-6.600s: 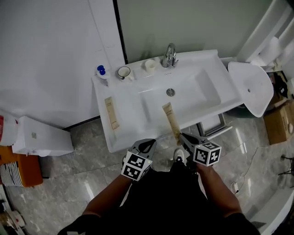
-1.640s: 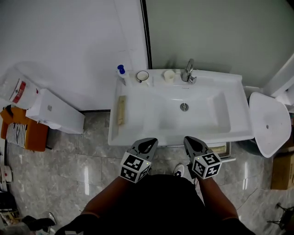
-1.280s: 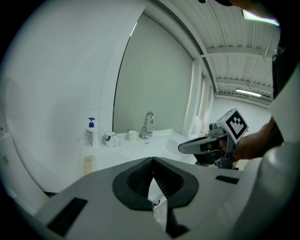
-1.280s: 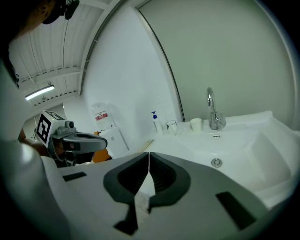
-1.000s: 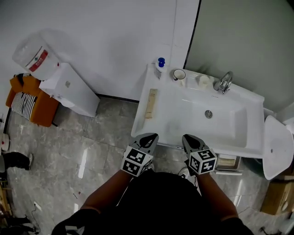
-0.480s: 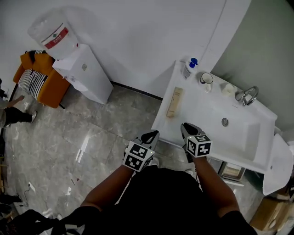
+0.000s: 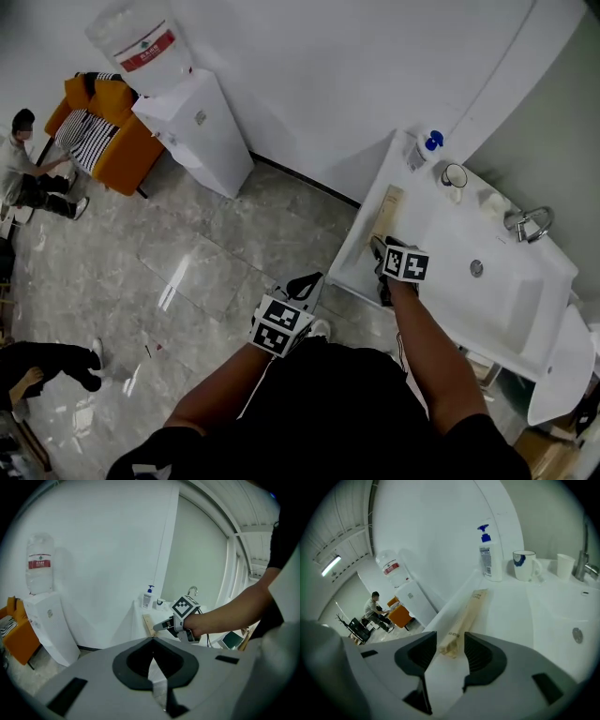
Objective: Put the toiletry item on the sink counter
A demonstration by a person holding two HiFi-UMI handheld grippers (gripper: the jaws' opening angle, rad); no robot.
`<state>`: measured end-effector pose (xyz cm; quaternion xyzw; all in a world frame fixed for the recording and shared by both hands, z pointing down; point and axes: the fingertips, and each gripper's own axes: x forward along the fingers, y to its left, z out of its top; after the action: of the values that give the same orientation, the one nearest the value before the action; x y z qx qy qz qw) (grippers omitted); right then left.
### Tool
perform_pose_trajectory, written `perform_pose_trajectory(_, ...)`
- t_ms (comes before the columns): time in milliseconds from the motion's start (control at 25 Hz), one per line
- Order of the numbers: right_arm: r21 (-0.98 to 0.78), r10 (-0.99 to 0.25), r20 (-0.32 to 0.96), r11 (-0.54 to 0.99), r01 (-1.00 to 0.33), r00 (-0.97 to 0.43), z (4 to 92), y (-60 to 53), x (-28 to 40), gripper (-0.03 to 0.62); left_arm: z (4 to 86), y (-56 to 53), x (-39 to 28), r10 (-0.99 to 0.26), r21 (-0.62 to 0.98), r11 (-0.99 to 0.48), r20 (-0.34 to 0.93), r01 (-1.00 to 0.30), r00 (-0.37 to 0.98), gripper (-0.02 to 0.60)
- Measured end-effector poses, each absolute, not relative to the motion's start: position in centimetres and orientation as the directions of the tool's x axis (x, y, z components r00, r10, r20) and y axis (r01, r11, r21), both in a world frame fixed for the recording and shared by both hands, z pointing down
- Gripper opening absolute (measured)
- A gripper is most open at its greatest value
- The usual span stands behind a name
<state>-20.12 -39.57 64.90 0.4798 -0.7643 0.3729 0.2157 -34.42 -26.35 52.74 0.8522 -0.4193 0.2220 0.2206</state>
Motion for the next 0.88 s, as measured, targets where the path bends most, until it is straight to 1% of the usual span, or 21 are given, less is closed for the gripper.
perform_pose_trajectory(80, -0.390, -0.558, 0.698, 0.228, -0.892, -0.448, 65.7, -40.2, -20.3, 0.172, 52.8, -26.4, -34.7, -0.618, 0.191, -0.546, 0.566, -0.816, 0.546, 0.000)
perform_pose_trajectory(320, -0.357, -0.517, 0.757, 0.185, -0.916, -0.399, 67.6, -40.8, -19.9, 0.169, 52.7, -26.8, -34.7, -0.617, 0.194, -0.545, 0.566, -0.816, 0.547, 0.000)
perform_pose_trajectory(480, -0.385, -0.521, 0.753, 0.145, -0.911, -0.401, 67.5, -40.5, -19.4, 0.101, 52.6, -27.0, -34.9, -0.617, 0.192, -0.550, 0.564, -0.813, 0.549, 0.000)
perform_pose_trajectory(720, -0.472, -0.548, 0.712, 0.090, -0.877, -0.440, 66.5, -40.0, -18.3, 0.061, 52.3, -27.2, -34.1, -0.605, 0.191, -0.576, 0.553, -0.795, 0.572, 0.000)
perform_pose_trajectory(880, -0.494, -0.580, 0.678, 0.097, -0.864, -0.452, 65.0, -39.3, -17.6, 0.047, 52.2, -27.2, -33.1, -0.589, 0.191, -0.604, 0.547, -0.774, 0.595, 0.000)
